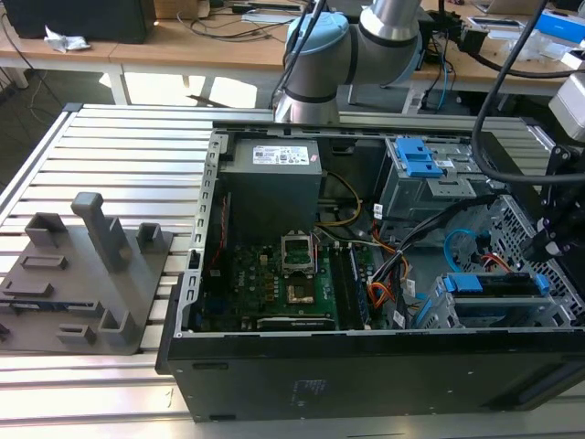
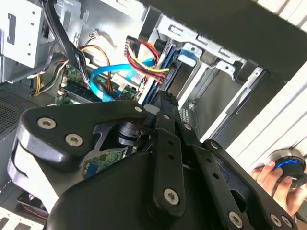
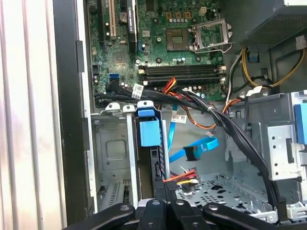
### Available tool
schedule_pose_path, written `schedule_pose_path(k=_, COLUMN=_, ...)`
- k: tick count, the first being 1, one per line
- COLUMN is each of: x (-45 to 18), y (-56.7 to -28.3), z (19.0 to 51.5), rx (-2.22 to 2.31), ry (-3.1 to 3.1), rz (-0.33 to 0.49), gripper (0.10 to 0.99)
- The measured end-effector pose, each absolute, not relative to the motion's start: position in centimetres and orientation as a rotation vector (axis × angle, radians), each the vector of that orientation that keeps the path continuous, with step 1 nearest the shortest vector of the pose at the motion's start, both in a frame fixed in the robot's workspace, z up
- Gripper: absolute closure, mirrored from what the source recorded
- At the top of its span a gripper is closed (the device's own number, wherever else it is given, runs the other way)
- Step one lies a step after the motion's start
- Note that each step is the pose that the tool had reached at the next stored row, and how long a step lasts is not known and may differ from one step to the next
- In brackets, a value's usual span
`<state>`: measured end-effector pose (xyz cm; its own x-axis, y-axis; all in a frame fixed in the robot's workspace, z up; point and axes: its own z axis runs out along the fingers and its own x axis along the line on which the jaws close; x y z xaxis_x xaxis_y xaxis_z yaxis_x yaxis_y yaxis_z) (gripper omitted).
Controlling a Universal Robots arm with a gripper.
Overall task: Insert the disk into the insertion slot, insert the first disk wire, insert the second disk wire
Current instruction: 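Insert the first disk wire, then insert the second disk wire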
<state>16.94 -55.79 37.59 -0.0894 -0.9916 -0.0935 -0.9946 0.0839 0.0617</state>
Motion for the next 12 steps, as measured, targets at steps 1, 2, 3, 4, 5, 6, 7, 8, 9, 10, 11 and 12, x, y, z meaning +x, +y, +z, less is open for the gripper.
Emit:
schedule_pose_path(k=1, x=16.67, y=-55.79, z=37.5, rx=-2.111, ry=2.284, rz=0.17, gripper=0.98)
schedule_pose_path(k=2, x=16.61, y=-55.79, z=37.45, rx=-2.121, ry=2.275, rz=0.17, gripper=0.98)
schedule_pose_path(k=3, x=16.61, y=-55.79, z=37.43, rx=-2.141, ry=2.258, rz=0.171, gripper=0.98)
schedule_pose_path(k=4, x=16.6, y=-55.79, z=37.41, rx=-2.212, ry=2.193, rz=0.172, gripper=0.98)
schedule_pose_path(k=5, x=16.61, y=-55.79, z=37.4, rx=-2.224, ry=2.181, rz=0.172, gripper=0.98)
schedule_pose_path(k=6, x=16.6, y=-55.79, z=37.39, rx=-2.224, ry=2.181, rz=0.172, gripper=0.98)
schedule_pose_path(k=7, x=16.61, y=-55.79, z=37.39, rx=-2.225, ry=2.181, rz=0.172, gripper=0.98)
schedule_pose_path(k=8, x=16.6, y=-55.79, z=37.39, rx=-2.225, ry=2.181, rz=0.172, gripper=0.98)
schedule_pose_path(k=9, x=16.6, y=-55.79, z=37.4, rx=-2.225, ry=2.181, rz=0.172, gripper=0.98)
schedule_pose_path(k=10, x=16.6, y=-55.79, z=37.4, rx=-2.225, ry=2.181, rz=0.172, gripper=0.98)
schedule_pose_path(k=11, x=16.6, y=-55.79, z=37.39, rx=-2.225, ry=2.181, rz=0.172, gripper=0.98)
schedule_pose_path(k=12, x=16.6, y=-55.79, z=37.39, rx=-2.225, ry=2.181, rz=0.172, gripper=0.98)
